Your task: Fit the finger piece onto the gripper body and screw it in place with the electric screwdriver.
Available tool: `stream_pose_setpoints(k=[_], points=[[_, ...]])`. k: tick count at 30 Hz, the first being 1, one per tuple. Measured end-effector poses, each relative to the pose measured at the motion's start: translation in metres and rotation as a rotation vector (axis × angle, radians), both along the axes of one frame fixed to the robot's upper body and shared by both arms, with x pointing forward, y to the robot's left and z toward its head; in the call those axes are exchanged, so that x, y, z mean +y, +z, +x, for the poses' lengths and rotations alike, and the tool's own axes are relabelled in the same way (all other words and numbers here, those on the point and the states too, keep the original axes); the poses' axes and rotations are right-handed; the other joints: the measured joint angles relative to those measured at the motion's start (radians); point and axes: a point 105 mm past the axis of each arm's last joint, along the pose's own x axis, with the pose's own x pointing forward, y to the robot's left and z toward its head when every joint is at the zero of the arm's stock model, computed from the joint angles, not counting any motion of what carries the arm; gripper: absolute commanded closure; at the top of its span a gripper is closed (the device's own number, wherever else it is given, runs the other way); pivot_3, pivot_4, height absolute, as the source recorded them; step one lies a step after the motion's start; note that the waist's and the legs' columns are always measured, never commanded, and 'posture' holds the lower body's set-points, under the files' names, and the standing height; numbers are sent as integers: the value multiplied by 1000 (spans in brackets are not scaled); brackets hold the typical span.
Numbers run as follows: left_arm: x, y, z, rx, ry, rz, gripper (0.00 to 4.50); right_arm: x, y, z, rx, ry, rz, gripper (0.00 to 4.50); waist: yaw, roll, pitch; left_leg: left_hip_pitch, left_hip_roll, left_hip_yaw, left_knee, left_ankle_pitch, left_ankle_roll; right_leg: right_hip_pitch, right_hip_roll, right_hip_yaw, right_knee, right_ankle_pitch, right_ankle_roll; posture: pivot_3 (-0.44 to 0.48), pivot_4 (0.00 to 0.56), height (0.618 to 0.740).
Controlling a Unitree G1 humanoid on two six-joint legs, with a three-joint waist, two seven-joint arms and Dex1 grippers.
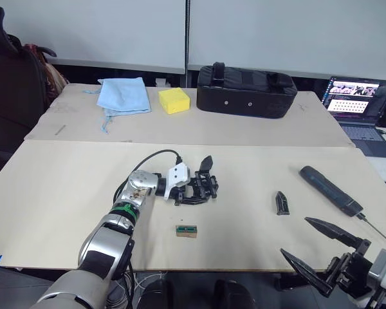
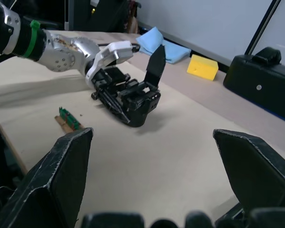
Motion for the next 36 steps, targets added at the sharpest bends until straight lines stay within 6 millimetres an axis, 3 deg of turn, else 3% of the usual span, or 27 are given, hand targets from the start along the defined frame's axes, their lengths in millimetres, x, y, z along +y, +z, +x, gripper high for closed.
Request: stream_pose_setpoints(k=[6, 14, 21, 22, 25, 36], points=[[14, 1, 0, -8, 1, 16, 2175, 1, 3, 4, -11, 3, 0, 0, -11, 0, 0, 1, 0, -1, 0, 0, 0, 0, 0, 0, 1, 0, 0, 0, 150, 740], [50, -1, -8, 4, 34, -16, 2175, 15, 4, 7, 9, 80, -9, 0, -10, 0, 0, 1, 0, -1, 0, 0, 0, 1, 0, 0, 1, 0, 0, 0, 150, 740], [55, -4, -11, -4, 47, -30, 2175, 23, 3, 7, 22, 137, -4, 0, -8, 0, 0, 1, -1, -2, 0, 0, 0, 1, 0, 0, 1, 0, 0, 0, 150, 740], [55, -4, -12, -7, 48, -31, 1100, 23, 3, 6, 24, 142, -4, 0, -8, 0, 0, 1, -1, -2, 0, 0, 0, 1, 0, 0, 1, 0, 0, 0, 150, 740], [56, -8, -15, 2, 52, -32, 36, 23, 1, 6, 32, 150, -6, 0, -8, 0, 0, 1, -1, -2, 0, 0, 0, 1, 0, 0, 1, 0, 0, 0, 150, 740], [75, -8, -31, 84, 245, -146, 36, 21, -1, 9, 36, 170, -2, 0, -7, 1, -1, 1, -1, -3, 0, 0, 0, 2, 0, 1, 1, 0, 0, 0, 150, 740]])
